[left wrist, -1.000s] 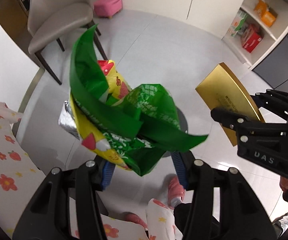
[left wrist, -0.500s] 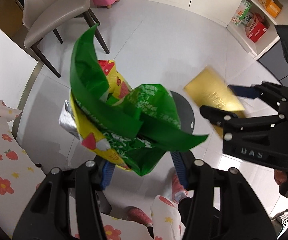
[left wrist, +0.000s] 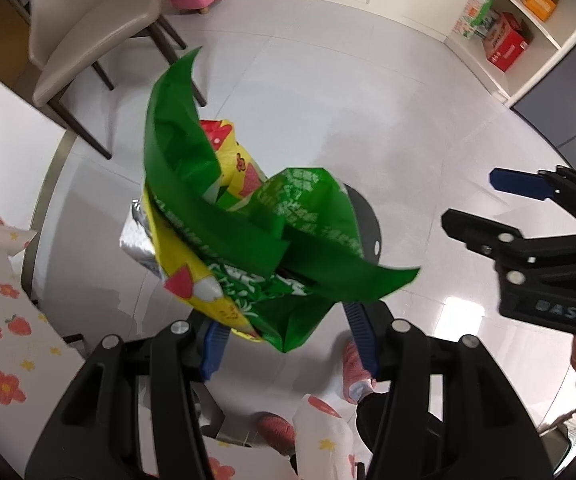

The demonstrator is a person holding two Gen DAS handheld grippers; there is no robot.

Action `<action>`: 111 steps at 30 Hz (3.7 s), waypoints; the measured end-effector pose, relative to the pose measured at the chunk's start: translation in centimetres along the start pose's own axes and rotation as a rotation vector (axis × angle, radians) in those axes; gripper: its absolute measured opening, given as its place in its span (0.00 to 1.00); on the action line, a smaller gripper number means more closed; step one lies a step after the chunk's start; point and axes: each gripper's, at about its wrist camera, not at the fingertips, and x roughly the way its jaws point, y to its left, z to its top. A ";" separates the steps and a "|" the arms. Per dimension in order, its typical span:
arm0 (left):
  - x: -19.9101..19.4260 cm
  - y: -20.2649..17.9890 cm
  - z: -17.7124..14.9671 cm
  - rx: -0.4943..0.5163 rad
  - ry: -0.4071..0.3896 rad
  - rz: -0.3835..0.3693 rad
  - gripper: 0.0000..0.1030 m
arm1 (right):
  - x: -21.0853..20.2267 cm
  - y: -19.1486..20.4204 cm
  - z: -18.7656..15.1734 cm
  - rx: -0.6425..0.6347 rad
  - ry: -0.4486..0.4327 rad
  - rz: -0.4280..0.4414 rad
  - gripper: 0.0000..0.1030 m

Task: Collect trash
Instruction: 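Open the left tool to drop the green wrapper into the bin, then swing both tools back over the table toward the remaining items, then lower the left tool onto the white receipt and close on it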

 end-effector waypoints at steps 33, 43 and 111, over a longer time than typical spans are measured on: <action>-14.0 9.3 -3.7 -0.278 -0.122 -0.014 0.72 | -11.7 12.3 3.8 -0.264 -0.092 0.090 0.70; -26.9 21.5 -20.0 -0.697 -0.223 0.179 0.72 | -17.5 32.8 3.1 -0.680 -0.130 0.318 0.70; -33.0 34.7 -68.0 -1.512 -0.156 0.370 0.72 | -21.4 77.7 -25.7 -1.478 0.067 0.609 0.70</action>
